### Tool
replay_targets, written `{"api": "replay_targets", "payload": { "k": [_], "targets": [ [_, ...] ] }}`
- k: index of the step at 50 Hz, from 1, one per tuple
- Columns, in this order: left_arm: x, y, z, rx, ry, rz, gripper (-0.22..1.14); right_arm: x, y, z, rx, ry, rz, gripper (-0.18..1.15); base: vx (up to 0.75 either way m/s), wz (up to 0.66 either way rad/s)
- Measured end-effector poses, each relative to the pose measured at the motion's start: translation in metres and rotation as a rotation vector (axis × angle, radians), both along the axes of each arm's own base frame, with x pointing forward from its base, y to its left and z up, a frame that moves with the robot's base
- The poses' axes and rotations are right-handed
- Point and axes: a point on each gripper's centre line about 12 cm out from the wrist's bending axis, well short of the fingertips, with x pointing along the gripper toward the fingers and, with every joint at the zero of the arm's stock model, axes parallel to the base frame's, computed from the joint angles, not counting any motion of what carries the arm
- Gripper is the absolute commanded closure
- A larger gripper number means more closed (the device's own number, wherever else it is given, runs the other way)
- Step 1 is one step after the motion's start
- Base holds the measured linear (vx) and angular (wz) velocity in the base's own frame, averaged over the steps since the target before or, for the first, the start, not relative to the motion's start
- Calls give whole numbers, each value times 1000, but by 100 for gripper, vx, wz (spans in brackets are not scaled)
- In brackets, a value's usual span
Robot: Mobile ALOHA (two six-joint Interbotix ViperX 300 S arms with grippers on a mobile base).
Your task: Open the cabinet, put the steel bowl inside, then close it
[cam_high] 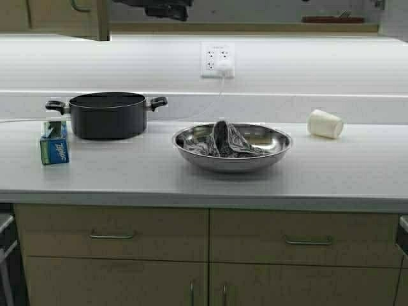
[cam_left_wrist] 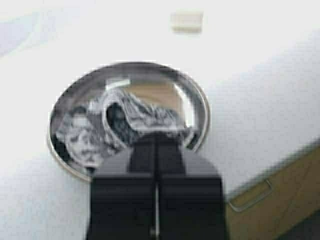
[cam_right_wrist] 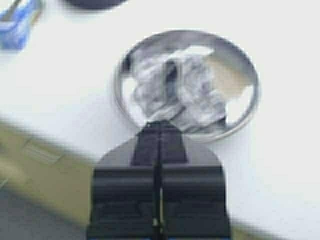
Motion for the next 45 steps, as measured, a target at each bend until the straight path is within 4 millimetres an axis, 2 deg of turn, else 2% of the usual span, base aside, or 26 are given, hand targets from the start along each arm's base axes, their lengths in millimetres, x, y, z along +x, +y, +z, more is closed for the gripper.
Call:
{"api": "replay_targets", "payload": {
  "k": [7, 16, 21, 30, 33, 36, 42, 45],
  "targets": [
    [36, -8, -9, -10, -11, 37, 89, 12, -30, -4, 14, -29, -136, 92, -2, 1],
    [67, 19, -13, -14, -13, 126, 89, 19, -74, -7, 28, -23, -288, 92, 0, 0],
    [71, 30, -14, -12, -11, 151, 89, 20, -90, -8, 27, -22, -340, 92, 1, 2],
    [68, 53, -18, -1, -6, 194, 86, 21, -93, -9, 25, -20, -350, 87, 0, -1],
    [70, 65, -15, -15, -9, 226, 79, 20, -89, -10, 40, -5, -338, 76, 0, 0],
    [63, 65, -11, -21, -23, 218, 66, 17, -79, -10, 47, 13, -298, 55, 0, 0],
    [40, 57, -7, -45, -78, 182, 26, 6, -45, -11, 84, 87, -169, 7, 1, 1],
    [25, 50, -5, -75, -110, 157, 6, 0, -31, -15, 101, 126, -123, -8, 1, 1]
  ]
}}
